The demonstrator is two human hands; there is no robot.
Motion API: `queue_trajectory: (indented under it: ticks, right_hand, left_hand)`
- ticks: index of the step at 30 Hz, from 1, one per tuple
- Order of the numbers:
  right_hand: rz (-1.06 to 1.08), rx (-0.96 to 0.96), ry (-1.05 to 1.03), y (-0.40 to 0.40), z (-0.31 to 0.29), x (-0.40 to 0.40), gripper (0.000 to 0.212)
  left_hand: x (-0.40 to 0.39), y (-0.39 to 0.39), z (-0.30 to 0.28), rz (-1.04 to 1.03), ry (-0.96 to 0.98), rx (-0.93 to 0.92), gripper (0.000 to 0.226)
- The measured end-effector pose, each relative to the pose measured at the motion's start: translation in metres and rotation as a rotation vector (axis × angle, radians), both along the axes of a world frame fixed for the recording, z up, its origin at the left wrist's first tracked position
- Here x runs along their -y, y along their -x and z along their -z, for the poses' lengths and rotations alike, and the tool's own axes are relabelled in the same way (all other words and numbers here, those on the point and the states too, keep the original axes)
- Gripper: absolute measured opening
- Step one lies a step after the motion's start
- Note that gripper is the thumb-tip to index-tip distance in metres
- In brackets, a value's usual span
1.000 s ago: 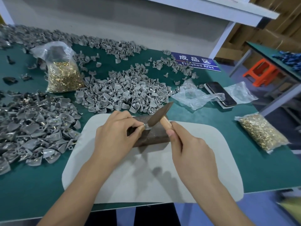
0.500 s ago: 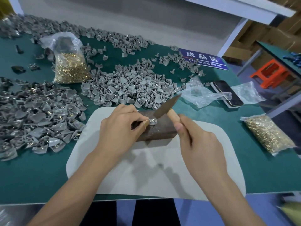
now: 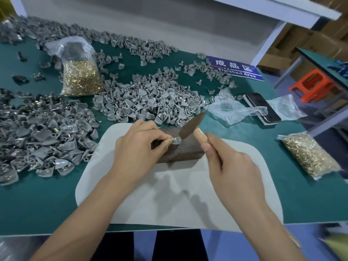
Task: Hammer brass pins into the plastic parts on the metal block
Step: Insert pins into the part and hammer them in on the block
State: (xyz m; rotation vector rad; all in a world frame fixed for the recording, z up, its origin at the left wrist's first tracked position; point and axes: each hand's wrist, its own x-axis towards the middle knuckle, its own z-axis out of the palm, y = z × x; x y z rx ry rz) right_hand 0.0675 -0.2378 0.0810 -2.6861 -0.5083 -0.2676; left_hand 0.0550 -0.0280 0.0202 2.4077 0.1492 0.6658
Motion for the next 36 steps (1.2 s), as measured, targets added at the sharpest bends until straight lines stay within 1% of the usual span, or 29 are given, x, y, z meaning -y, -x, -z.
queue_trajectory:
  ticks: [1,3,4,6,8,12,15,16,17,19,22,23,24,25,26,27,28,30,31,33,34,36]
  right_hand:
    - [0.024,0.044,-0.057,0.000,-0.002,0.001,0.040]
    - [0.046,0.063,-0.181,0.003,-0.004,0.001,0.039]
    - [0.034,0.038,-0.177,0.005,-0.004,-0.001,0.042]
    - [0.005,-0.077,-0.041,0.006,-0.004,-0.003,0.050]
    - [0.003,-0.141,0.052,0.004,-0.004,-0.002,0.052]
    - [0.039,-0.139,0.001,0.004,-0.004,0.000,0.048]
    - [0.147,-0.092,-0.002,-0.009,0.002,0.007,0.034]
    - [0.189,-0.076,0.014,-0.016,0.005,0.012,0.035]
    - [0.213,-0.086,0.041,-0.023,0.009,0.017,0.043]
    - [0.222,-0.168,0.077,-0.035,0.017,0.026,0.060]
    - [0.178,-0.300,0.025,-0.038,0.028,0.032,0.069]
    - [0.172,-0.302,0.036,-0.037,0.031,0.033,0.068]
    - [0.176,-0.259,0.084,-0.036,0.032,0.033,0.065]
    - [0.190,-0.173,0.148,-0.037,0.032,0.031,0.057]
    - [0.199,-0.071,0.164,-0.038,0.029,0.027,0.047]
    - [0.187,0.001,0.109,-0.039,0.024,0.022,0.036]
    - [0.138,0.045,0.008,-0.039,0.018,0.012,0.027]
    - [-0.035,0.069,-0.171,-0.037,0.005,-0.013,0.015]
    - [-0.134,0.062,-0.188,-0.033,0.001,-0.030,0.012]
    - [-0.304,0.051,-0.097,-0.025,-0.002,-0.065,0.009]
    - [-0.345,0.047,-0.013,-0.021,0.000,-0.081,0.010]
    - [-0.359,0.064,0.206,-0.014,0.008,-0.107,0.018]
  left_hand:
    - [0.000,0.000,0.000,0.003,0.005,-0.002,0.005]
    - [-0.001,0.000,0.000,0.001,0.013,-0.002,0.006]
    - [-0.001,-0.001,0.000,-0.001,0.011,-0.001,0.006]
    - [0.000,-0.001,0.001,-0.005,0.007,0.002,0.004]
    - [-0.001,-0.001,0.001,-0.009,0.011,0.005,0.003]
    - [-0.001,-0.003,0.004,-0.008,0.019,0.010,0.003]
    - [0.000,-0.002,0.005,-0.014,0.034,-0.002,0.004]
    - [0.002,0.000,0.004,-0.012,0.039,-0.016,0.004]
    - [0.003,0.000,0.002,-0.011,0.044,-0.030,0.004]
    - [0.007,0.002,-0.003,-0.011,0.048,-0.056,0.003]
    - [0.007,0.010,-0.011,-0.049,0.051,-0.025,0.001]
    - [0.001,0.016,-0.013,-0.086,0.083,0.012,0.001]
    - [-0.007,0.022,-0.015,-0.135,0.121,0.046,0.002]
    - [-0.017,0.029,-0.016,-0.192,0.148,0.070,0.002]
    - [-0.029,0.035,-0.018,-0.245,0.160,0.082,0.002]
    - [-0.041,0.041,-0.020,-0.285,0.161,0.082,0.002]
    - [-0.053,0.047,-0.022,-0.312,0.157,0.078,0.002]
    - [-0.075,0.056,-0.027,-0.351,0.121,0.068,0.003]
    - [-0.085,0.060,-0.029,-0.366,0.089,0.048,0.004]
    - [-0.102,0.067,-0.033,-0.392,0.027,-0.036,0.007]
    - [-0.110,0.069,-0.034,-0.405,0.005,-0.082,0.009]
    - [-0.122,0.073,-0.031,-0.434,-0.025,-0.127,0.010]
